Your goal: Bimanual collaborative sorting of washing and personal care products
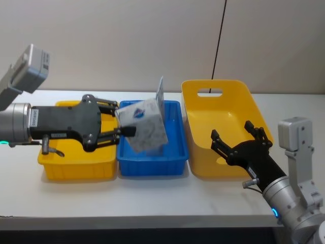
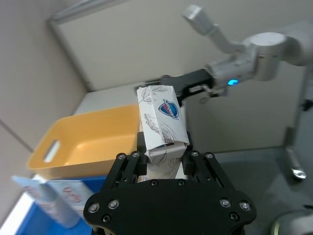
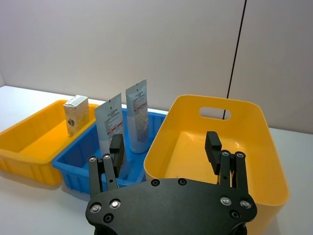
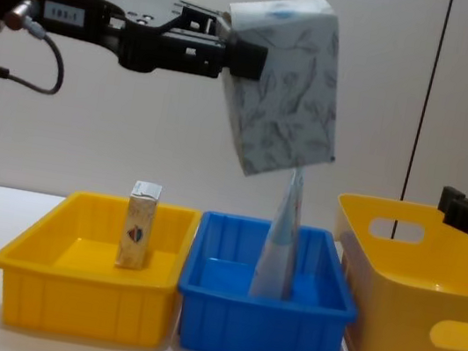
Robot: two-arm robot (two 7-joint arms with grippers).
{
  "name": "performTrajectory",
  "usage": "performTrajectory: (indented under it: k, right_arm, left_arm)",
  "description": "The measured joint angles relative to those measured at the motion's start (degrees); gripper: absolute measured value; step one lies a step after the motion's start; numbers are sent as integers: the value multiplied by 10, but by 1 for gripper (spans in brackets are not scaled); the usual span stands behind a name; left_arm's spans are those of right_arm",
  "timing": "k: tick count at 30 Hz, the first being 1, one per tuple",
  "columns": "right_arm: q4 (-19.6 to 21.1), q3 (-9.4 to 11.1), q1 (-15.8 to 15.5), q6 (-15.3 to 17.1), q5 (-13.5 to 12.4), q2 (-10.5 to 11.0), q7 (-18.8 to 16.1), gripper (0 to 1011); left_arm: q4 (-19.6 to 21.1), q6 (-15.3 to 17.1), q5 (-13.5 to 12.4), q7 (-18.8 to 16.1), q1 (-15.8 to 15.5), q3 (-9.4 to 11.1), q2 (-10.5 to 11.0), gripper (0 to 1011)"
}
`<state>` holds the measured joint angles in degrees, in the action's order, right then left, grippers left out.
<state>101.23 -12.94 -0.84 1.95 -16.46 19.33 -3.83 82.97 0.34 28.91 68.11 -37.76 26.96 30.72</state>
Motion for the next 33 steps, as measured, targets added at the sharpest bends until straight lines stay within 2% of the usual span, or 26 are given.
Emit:
performTrajectory:
  k: [5,10,33]
  right_arm:
    - [0,0,0,0,0,0,0,1000]
    - [0,0,0,0,0,0,0,1000]
    - [0,0,0,-1,0,0,-3,1000]
  left_arm:
    - [-9,-1,9,39,-8,16,5,352]
    - [-12,2,12,61,-11,29,10,352]
    - [-21,10,11,69,-11,49,28,352]
